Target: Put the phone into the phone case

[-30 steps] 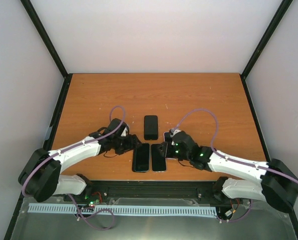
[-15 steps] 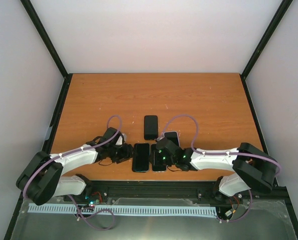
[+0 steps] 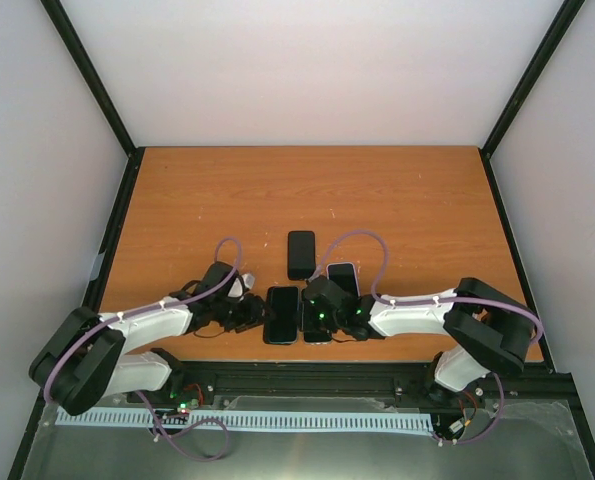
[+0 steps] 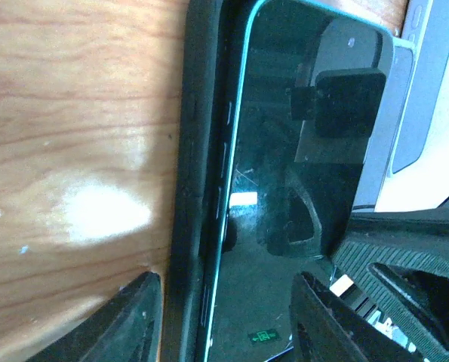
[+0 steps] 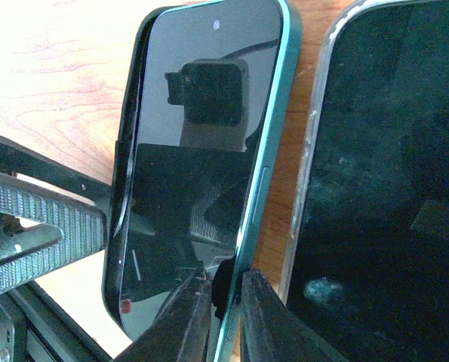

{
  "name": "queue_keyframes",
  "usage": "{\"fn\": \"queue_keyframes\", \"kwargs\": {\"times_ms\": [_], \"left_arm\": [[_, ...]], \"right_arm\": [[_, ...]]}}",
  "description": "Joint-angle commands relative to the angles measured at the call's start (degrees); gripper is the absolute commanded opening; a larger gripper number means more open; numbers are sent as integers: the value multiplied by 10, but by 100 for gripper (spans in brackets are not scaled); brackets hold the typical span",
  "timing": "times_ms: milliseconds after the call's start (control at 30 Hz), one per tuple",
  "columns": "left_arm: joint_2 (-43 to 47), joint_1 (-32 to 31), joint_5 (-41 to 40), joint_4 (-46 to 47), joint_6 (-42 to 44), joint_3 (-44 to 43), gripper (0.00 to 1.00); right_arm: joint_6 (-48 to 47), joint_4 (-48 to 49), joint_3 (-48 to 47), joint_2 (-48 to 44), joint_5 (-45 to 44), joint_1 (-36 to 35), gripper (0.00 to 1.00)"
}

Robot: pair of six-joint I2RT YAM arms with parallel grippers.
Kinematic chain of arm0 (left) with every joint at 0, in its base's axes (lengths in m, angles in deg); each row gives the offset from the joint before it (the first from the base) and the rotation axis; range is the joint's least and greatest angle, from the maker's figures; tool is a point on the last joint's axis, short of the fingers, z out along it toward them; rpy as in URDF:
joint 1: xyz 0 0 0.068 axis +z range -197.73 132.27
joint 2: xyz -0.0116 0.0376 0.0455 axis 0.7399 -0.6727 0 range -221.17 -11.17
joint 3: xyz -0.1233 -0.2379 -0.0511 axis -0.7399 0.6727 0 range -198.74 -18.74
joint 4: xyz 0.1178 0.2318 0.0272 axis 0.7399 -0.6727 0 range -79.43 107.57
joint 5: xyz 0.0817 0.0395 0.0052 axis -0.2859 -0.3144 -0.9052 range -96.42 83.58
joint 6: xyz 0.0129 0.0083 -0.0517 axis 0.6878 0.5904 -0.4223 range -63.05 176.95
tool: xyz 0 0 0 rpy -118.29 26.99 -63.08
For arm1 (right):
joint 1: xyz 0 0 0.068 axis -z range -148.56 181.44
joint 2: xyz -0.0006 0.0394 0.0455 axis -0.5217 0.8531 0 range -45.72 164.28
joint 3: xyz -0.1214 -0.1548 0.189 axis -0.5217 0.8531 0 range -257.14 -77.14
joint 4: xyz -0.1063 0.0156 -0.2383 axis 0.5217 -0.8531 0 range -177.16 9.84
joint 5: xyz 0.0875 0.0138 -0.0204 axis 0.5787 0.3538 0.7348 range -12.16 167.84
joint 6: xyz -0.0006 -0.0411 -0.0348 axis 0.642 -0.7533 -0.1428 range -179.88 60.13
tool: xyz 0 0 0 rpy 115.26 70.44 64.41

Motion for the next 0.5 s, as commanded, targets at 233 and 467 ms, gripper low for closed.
{"fn": "queue_keyframes", "kwargs": {"times_ms": [233, 467], "left_arm": [[5, 1, 41, 72, -29, 26, 43], [1, -7, 60, 89, -40, 16, 42]], "right_arm": [[15, 67, -18, 17, 1, -8, 10], [16, 86, -20, 31, 6, -8, 7]]}}
